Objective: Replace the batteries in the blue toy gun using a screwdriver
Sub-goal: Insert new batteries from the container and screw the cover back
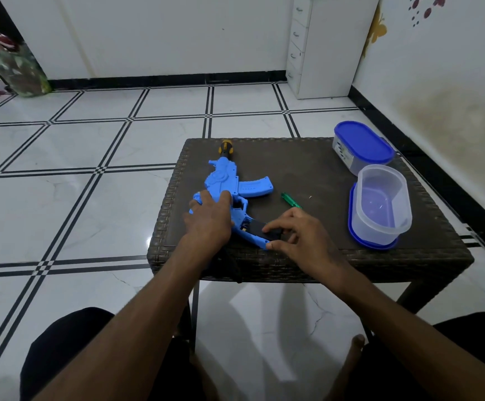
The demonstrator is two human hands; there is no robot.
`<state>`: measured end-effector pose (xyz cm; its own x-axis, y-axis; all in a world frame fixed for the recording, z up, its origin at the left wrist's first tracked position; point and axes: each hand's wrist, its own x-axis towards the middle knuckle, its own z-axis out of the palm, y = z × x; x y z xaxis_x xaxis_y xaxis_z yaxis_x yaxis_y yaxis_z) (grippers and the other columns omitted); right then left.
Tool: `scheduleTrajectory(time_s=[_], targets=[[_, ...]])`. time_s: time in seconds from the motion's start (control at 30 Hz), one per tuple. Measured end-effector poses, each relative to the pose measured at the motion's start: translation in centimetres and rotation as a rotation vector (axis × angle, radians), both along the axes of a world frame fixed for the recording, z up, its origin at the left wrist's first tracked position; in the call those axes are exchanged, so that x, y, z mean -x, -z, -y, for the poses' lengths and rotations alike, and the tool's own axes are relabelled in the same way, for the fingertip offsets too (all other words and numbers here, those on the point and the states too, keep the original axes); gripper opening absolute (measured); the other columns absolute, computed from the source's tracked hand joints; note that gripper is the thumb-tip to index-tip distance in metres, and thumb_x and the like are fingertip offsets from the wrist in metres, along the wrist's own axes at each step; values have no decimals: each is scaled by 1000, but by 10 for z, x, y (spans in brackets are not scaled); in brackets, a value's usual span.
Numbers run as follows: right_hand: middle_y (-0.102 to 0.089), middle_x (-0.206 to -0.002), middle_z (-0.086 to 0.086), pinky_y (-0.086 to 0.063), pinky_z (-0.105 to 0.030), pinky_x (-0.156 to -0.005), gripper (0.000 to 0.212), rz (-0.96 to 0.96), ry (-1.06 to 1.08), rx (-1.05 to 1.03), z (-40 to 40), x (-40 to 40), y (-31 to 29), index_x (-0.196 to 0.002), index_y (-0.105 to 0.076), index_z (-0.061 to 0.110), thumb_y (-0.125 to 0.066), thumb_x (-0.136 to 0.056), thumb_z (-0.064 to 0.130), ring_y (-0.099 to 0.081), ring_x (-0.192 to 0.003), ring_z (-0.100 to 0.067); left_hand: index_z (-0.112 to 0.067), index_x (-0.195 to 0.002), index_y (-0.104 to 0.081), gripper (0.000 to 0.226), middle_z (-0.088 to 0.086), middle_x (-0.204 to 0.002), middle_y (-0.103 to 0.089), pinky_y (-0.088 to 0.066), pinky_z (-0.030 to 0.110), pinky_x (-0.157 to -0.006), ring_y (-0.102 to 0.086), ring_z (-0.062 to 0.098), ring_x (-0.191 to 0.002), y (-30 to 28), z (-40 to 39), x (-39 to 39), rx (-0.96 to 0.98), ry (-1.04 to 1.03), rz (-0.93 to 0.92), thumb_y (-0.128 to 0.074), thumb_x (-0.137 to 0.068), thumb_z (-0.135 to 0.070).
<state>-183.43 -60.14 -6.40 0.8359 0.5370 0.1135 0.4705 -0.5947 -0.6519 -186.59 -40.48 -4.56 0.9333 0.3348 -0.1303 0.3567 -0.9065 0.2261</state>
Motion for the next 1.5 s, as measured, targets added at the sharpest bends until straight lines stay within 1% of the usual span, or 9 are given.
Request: scheduleTrajectory(time_s=[0.1, 0.27, 0.37, 0.53, 0.77, 1.0, 1.2, 1.4, 1.5], targets=[[-57, -100, 9, -41, -17, -76, 34, 103, -40, 44, -6, -1, 1, -107, -74, 33, -83, -75, 28, -49, -89, -5, -23, -130, -38, 41, 16, -137, -31, -42, 54, -101, -39, 40, -125, 0, 0, 0, -5, 0, -6, -58, -95, -29], [-58, -107, 7, -40, -5, -68, 39, 83, -114, 44, -4, -2, 2, -115, -73, 27, -82, -77, 21, -55, -73, -2, -22, -131, -38, 42, 16, -137, -31, -41, 53, -102, -39, 39, -125, 0, 0, 0, -3, 0, -3, -58, -95, -29], [-59, -111, 3, -35, -3, -76, 40, 167, -170, 72, 1, -4, 4, -120, -71, 25, -78, -81, 17, -55, -90, -4, -22, -132, -38, 41, 17, -138, -30, -40, 52, -103, -38, 39, -126, -1, 1, 1, 0, -1, 1, -57, -95, -29], [-62, -110, -1, -37, -17, -83, 37, 295, -201, 104, 4, -8, 8, -117, -73, 25, -75, -82, 11, -55, -100, -16, -23, -131, -38, 40, 17, -138, -30, -40, 51, -104, -37, 39, -126, -1, 1, 1, -6, -6, 2, -56, -96, -29], [-68, -107, -4, -58, -37, -68, 55, 506, -309, 166, 3, -19, 20, -115, -73, 22, -80, -68, -7, -64, -91, -25, -24, -131, -39, 41, 16, -139, -30, -41, 52, -103, -37, 38, -126, 0, 1, -1, 10, -13, 1, -57, -95, -29], [-67, -104, -6, -57, -39, -70, 47, 609, -258, 86, 1, -17, 30, -110, -72, 14, -79, -68, -6, -62, -92, -27, -24, -129, -41, 40, 15, -138, -31, -40, 52, -103, -37, 39, -125, 0, 0, 0, 37, -19, 14, -59, -94, -28], [-66, -110, -4, -41, -16, -84, 33, 258, -152, 20, -2, -29, 25, -114, -69, 12, -73, -82, 7, -63, -97, -20, -22, -129, -41, 41, 16, -138, -32, -41, 53, -102, -37, 40, -124, 0, 0, -2, 31, -23, 10, -60, -93, -28], [-66, -109, 4, -48, -13, -82, 40, 128, -62, -63, 10, -25, 8, -122, -66, 19, -72, -85, 8, -60, -90, -4, -22, -131, -39, 41, 17, -137, -32, -42, 51, -101, -40, 40, -123, 0, 1, -1, -4, -5, 11, -58, -94, -29], [-69, -109, -1, -55, -26, -87, 26, 188, 199, -138, 15, -47, -6, -114, -70, 15, -62, -92, 4, -64, -95, -10, -22, -130, -39, 41, 17, -137, -31, -41, 51, -102, -39, 40, -124, -2, 2, 1, -3, -5, 6, -58, -95, -29]])
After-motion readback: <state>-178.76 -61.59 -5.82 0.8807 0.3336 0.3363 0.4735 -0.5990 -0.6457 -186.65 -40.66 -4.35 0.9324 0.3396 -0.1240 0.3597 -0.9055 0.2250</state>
